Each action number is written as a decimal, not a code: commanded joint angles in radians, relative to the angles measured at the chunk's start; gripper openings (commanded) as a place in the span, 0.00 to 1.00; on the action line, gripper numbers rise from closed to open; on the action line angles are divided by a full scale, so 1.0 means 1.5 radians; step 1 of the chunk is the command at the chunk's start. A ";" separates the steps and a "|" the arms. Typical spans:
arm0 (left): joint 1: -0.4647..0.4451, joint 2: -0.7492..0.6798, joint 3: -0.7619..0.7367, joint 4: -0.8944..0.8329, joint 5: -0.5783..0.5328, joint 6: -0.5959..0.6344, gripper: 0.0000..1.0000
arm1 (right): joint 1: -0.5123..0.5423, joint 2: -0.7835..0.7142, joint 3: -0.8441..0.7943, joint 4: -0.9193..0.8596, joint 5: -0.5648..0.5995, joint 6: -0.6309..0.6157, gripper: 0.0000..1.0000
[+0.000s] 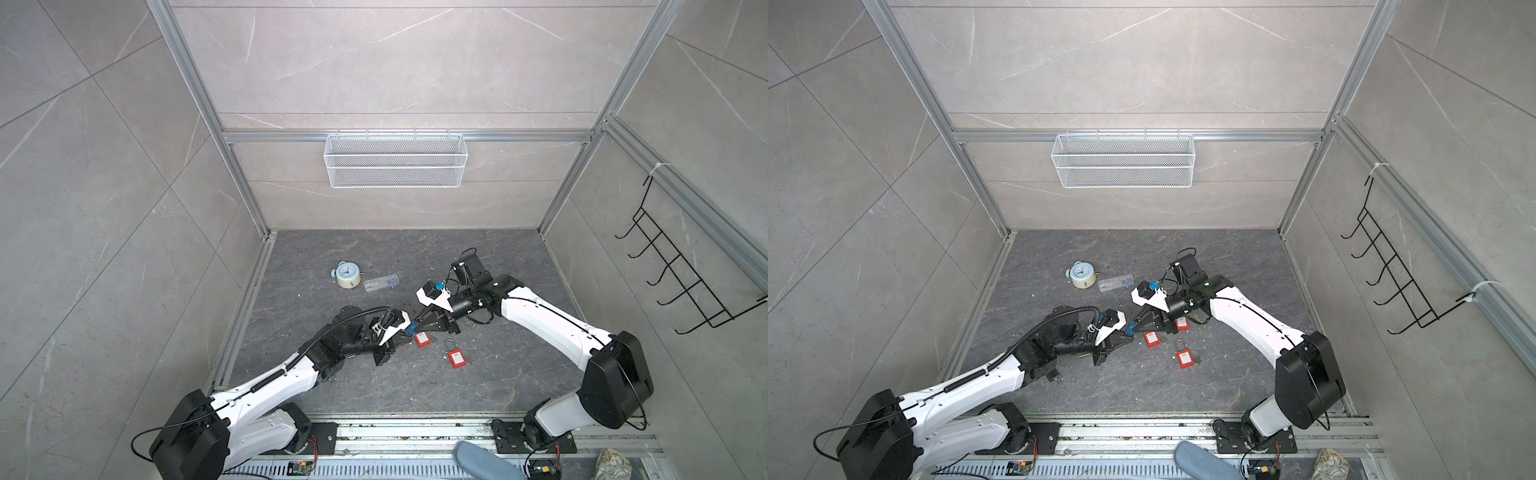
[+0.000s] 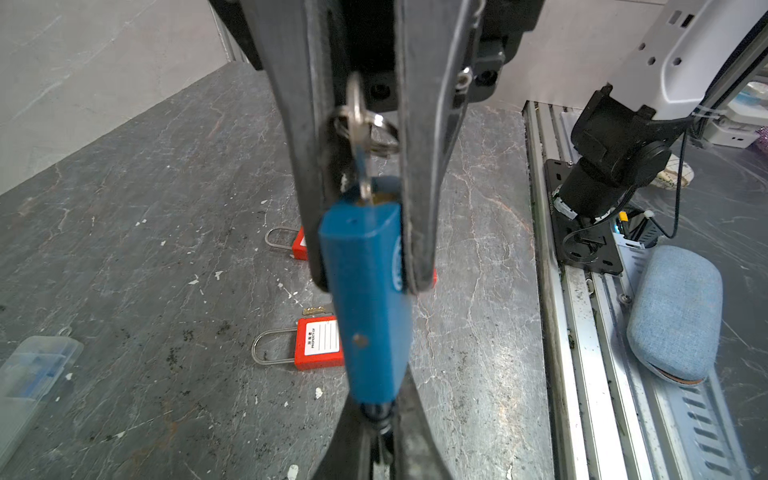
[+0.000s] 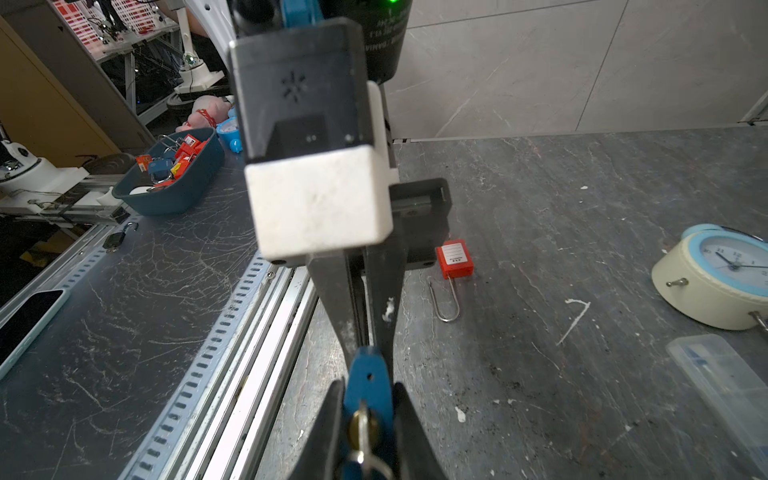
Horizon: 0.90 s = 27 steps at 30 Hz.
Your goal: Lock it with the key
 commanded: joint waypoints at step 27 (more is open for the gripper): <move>0.053 0.050 0.229 -0.084 0.194 0.170 0.00 | 0.006 0.032 -0.068 0.155 0.000 0.082 0.00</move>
